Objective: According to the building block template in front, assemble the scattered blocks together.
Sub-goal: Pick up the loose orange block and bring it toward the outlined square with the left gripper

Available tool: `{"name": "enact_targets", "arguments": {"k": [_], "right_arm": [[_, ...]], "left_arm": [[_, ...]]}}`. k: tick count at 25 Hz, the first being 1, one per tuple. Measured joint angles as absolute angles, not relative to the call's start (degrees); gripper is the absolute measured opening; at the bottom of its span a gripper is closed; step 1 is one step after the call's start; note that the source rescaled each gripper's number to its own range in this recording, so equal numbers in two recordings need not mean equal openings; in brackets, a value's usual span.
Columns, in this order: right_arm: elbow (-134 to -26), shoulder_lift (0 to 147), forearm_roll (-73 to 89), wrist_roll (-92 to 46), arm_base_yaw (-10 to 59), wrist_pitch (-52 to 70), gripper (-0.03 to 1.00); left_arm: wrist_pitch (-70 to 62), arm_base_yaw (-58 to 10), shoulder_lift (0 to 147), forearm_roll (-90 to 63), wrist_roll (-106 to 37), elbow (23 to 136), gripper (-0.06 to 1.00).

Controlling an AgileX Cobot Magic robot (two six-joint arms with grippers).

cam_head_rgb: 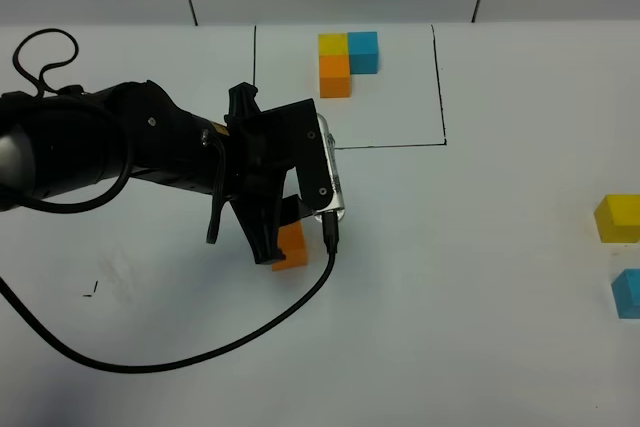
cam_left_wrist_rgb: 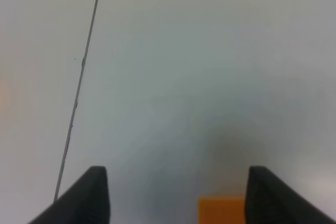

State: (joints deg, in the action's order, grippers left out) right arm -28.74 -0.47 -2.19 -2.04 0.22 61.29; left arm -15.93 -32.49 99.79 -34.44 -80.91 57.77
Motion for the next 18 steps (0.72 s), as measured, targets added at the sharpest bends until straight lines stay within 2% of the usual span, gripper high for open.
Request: {"name": "enact_targets", "arguments": {"k": [1,4,6,8,12,18], "right_arm": [[-28.74,-0.47,-2.19,-2.04,0.22,61.29,0.01],[-28.74,-0.47,-2.19,-2.04,0.22,61.29,0.01],[-28.74,-0.47,-2.19,-2.04,0.22,61.29,0.01],[-28.74,-0.47,-2.19,-2.04,0.22,61.29,0.01],[-28.74,-0.47,-2.19,-2.04,0.22,61.29,0.01],[-28.74,-0.47,-2.19,-2.04,0.22,61.29,0.01]], "left_arm": [[-16.31,-32.49,99.79,-33.75,-80.60,57.72,0.59],[-16.91,-32.49,99.79,-31.75,-78.00,57.65,0.19],[-16.92,-32.49,99.79,-30.99,-75.17,57.65,0.07],[-16.16,-32.49,99.79,-30.86,-70.47,57.65,0.02],[-13.26,-32.49,99.79,-29.61,-52.25,57.65,0.00],[-8.26,-32.49,99.79,-22.50,-7.02,57.65,0.00]]}}
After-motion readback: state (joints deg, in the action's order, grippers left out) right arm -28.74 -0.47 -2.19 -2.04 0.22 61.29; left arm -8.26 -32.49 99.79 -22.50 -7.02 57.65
